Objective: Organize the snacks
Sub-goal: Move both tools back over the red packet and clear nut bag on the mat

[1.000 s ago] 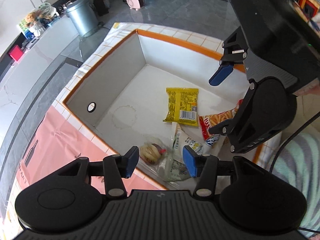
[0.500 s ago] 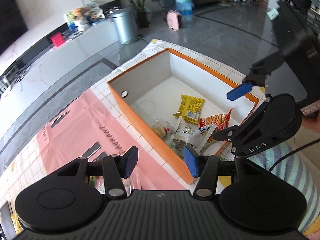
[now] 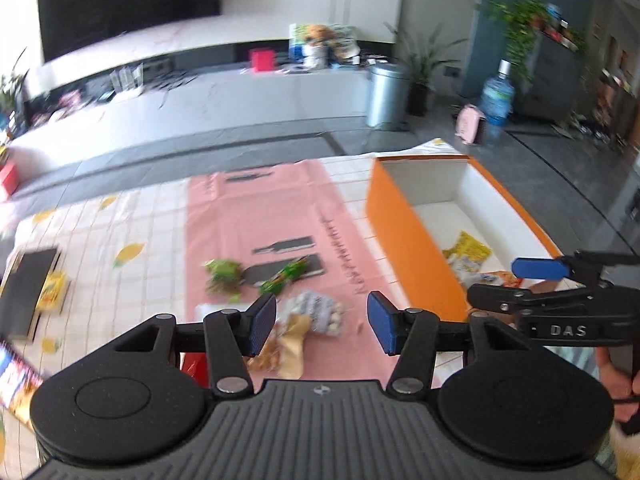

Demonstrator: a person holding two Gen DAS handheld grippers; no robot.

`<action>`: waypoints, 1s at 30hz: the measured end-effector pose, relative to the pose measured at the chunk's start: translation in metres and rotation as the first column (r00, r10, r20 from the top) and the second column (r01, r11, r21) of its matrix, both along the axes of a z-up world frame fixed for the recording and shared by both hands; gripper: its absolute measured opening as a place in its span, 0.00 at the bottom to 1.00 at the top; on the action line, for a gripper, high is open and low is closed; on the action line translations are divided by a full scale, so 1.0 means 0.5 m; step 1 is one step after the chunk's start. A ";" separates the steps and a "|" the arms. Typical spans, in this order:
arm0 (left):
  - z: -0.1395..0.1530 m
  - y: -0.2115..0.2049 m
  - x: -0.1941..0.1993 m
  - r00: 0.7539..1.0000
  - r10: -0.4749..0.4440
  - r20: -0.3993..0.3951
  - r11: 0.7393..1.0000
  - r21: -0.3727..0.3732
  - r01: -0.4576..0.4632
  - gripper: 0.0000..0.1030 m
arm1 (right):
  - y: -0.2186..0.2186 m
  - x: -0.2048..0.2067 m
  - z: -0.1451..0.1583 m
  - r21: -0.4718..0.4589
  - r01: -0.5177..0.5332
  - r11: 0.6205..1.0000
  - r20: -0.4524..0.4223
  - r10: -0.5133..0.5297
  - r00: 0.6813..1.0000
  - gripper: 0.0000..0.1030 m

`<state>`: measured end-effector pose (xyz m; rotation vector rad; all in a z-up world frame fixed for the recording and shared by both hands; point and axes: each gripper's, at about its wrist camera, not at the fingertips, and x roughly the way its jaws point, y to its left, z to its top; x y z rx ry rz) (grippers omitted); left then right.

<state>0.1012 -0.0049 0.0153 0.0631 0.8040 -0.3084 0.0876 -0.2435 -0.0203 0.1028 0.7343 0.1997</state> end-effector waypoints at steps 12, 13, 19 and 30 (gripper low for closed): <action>-0.060 0.185 0.006 0.985 0.130 -0.109 0.991 0.046 -0.126 0.60 | 0.197 0.016 -0.096 -0.007 -0.084 0.996 -0.007 0.084 0.996 0.64; -0.069 0.193 0.009 0.985 0.124 -0.120 0.992 0.053 -0.118 0.60 | 0.208 0.022 -0.101 -0.009 -0.097 0.995 -0.013 0.097 0.995 0.64; -0.118 0.216 0.030 0.984 0.051 -0.168 0.994 0.102 -0.034 0.68 | 0.275 0.054 -0.137 -0.081 -0.215 0.973 -0.031 0.213 0.977 0.65; -0.197 0.245 0.104 0.967 0.012 -0.255 0.995 0.098 0.013 0.79 | 0.349 0.135 -0.204 -0.262 -0.426 0.866 -0.090 0.417 0.904 0.74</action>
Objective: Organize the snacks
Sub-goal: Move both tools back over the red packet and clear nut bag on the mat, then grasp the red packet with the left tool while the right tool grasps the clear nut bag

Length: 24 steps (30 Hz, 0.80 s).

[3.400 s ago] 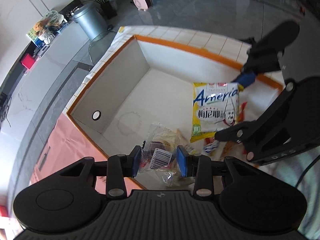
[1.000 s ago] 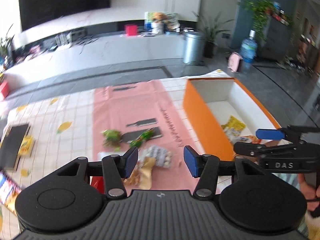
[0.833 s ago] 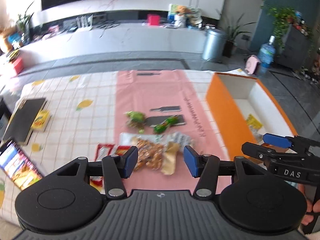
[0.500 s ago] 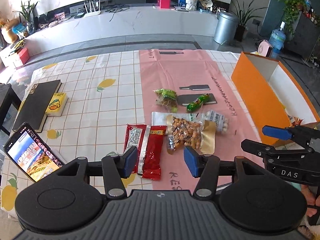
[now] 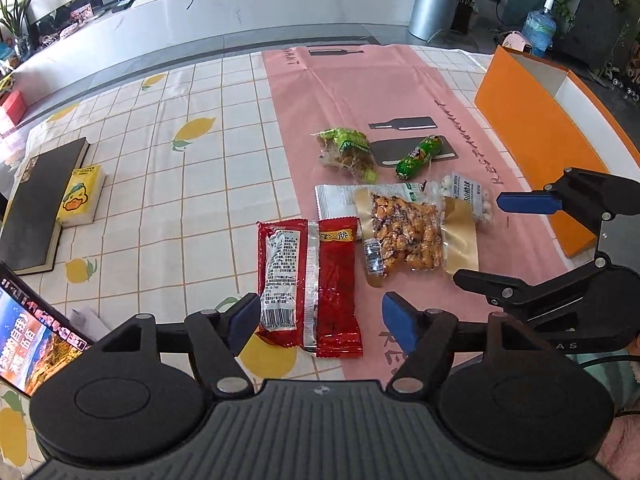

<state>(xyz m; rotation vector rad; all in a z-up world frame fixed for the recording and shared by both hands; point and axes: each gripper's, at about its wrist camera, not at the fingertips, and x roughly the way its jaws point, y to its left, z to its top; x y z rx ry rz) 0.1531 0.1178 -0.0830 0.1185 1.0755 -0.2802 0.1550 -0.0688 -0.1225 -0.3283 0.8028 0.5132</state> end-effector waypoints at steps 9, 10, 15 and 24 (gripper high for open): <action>-0.069 -0.011 0.066 0.998 -0.001 -0.068 0.999 0.050 0.004 0.80 | 0.055 0.069 -0.052 -0.117 -0.183 0.976 -0.010 0.183 0.983 0.82; -0.075 -0.012 0.069 0.997 0.001 -0.073 0.998 0.055 0.003 0.80 | 0.060 0.075 -0.056 -0.130 -0.204 0.970 -0.008 0.205 0.979 0.83; -0.109 -0.017 0.088 0.995 -0.006 -0.098 0.997 0.074 0.013 0.81 | 0.079 0.102 -0.081 -0.160 -0.288 0.944 -0.024 0.288 0.957 0.84; -0.132 -0.023 0.099 0.994 -0.019 -0.108 0.998 0.062 0.025 0.86 | 0.085 0.131 -0.100 -0.116 -0.339 0.934 -0.080 0.332 0.940 0.83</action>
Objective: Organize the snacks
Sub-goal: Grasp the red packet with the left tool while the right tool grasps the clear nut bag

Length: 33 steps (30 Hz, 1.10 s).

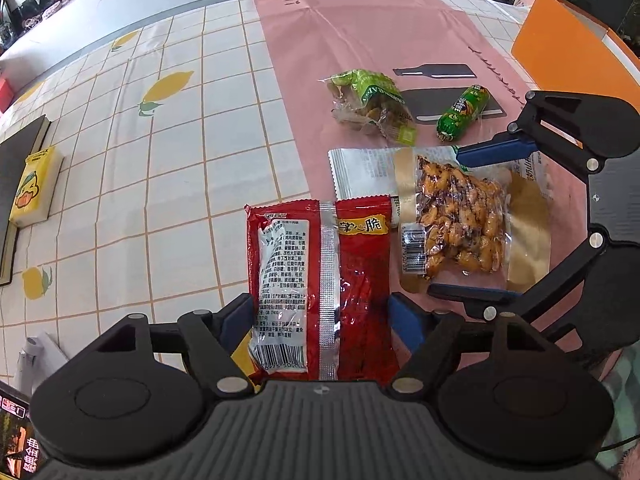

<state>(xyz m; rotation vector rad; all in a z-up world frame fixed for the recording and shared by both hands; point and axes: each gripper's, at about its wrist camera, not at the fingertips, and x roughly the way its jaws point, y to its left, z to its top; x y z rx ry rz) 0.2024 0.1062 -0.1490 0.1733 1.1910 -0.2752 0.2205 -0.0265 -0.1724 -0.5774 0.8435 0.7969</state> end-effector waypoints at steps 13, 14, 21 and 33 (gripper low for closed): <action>-0.016 -0.011 -0.006 0.999 0.005 0.034 1.000 0.012 -0.005 0.87 | -0.014 -0.017 -0.002 0.030 0.068 0.997 0.005 -0.068 0.998 0.65; -0.017 -0.013 -0.007 0.999 0.000 0.041 1.000 0.020 -0.001 0.88 | -0.013 -0.019 -0.002 0.028 0.075 0.997 0.005 -0.075 0.997 0.65; -0.017 -0.010 -0.013 0.998 0.009 0.061 1.000 0.004 -0.009 0.76 | -0.006 -0.025 -0.002 0.017 0.134 0.991 0.003 -0.134 0.991 0.64; 0.047 -0.003 -0.049 0.988 0.087 0.130 0.994 -0.074 -0.078 0.75 | -0.037 -0.060 0.054 0.074 0.292 0.953 0.012 -0.294 0.956 0.64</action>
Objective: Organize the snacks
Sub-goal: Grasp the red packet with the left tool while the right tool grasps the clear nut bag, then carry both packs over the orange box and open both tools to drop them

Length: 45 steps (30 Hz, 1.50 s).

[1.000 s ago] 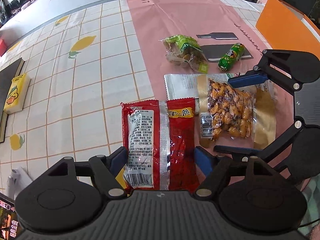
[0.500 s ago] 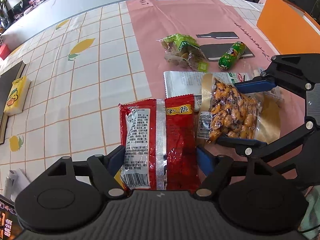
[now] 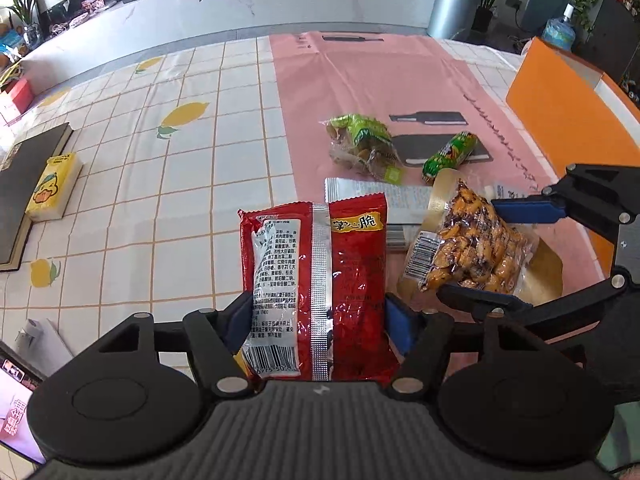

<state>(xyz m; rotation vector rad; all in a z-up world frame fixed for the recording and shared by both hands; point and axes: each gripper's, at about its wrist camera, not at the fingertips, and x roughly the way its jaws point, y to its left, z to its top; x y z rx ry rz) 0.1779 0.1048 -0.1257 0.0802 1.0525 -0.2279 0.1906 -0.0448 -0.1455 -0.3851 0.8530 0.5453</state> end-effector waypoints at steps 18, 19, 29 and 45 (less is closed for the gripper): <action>0.197 -0.117 -0.111 0.981 0.002 0.194 0.996 -0.083 0.014 0.75 | -0.178 -0.120 0.189 0.212 0.247 0.946 0.051 -0.263 0.964 0.64; 0.209 -0.130 -0.114 0.979 -0.007 0.204 0.996 -0.087 0.025 0.75 | -0.195 -0.129 0.203 0.215 0.253 0.943 0.063 -0.272 0.960 0.64; 0.285 -0.307 -0.105 0.950 -0.173 0.260 0.970 -0.125 0.210 0.75 | -0.383 -0.154 0.302 0.191 0.367 0.911 0.107 -0.390 0.914 0.64; 0.210 -0.589 -0.029 0.858 -0.475 0.196 0.875 0.004 0.484 0.75 | -0.622 -0.086 0.232 0.002 0.492 0.871 0.045 -0.491 0.870 0.64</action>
